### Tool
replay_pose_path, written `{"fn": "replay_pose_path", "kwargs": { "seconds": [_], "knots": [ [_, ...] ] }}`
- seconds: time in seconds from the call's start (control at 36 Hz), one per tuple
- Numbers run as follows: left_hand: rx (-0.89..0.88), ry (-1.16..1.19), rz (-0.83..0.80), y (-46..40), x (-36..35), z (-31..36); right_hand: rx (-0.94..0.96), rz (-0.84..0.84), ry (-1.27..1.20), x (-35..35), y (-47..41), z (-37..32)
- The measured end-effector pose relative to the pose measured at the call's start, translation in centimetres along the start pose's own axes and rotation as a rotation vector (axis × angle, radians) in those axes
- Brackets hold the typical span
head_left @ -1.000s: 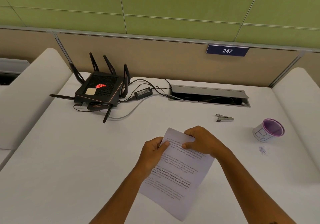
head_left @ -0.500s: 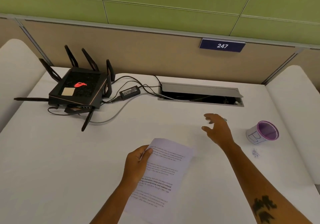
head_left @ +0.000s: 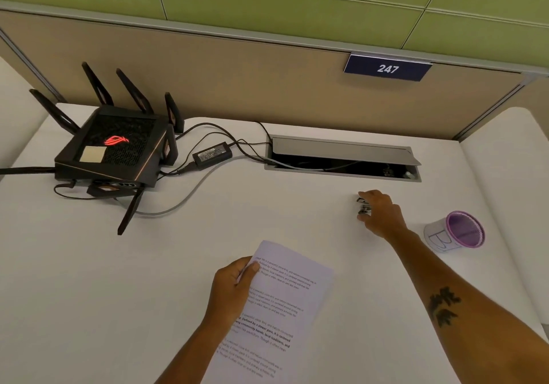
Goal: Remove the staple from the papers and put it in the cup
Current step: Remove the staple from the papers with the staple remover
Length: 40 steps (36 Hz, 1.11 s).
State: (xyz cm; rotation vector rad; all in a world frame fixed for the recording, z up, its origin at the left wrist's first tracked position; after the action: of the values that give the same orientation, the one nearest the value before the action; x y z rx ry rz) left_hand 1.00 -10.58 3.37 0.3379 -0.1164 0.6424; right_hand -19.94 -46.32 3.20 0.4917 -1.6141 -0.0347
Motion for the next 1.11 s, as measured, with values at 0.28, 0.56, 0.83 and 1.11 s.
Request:
{"fn": "replay_pose_path", "kwargs": {
  "seconds": [0.28,0.56,0.83,1.11],
  "knots": [
    [-0.015,0.022,-0.006,0.3,0.1,0.2,-0.047,0.08,-0.101,-0.4,0.2,0.4],
    [-0.046,-0.028,-0.016,1.4,0.4,0.5,-0.056,-0.311,-1.016,1.5,7.4,-3.9],
    [-0.098,-0.027,-0.036,4.0,0.9,1.8,0.315,-0.501,-0.706,4.8,16.0,-10.5],
    [-0.144,-0.108,-0.081,5.6,1.3,2.1,0.627,-0.373,-0.159,4.3,19.4,-14.7]
  ]
}}
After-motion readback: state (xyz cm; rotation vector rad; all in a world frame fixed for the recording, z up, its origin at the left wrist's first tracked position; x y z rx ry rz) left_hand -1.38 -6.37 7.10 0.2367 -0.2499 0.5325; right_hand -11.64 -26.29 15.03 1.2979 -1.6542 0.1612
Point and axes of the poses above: each hand's wrist, its own y-axis away from the middle knuckle, its own x-axis out of the back of the hand, z = x × y, the point moved 3 cm from there along -y, towards the middle knuckle, and after that the axes turned 11 degrees about -x, right-handed, at the moved point
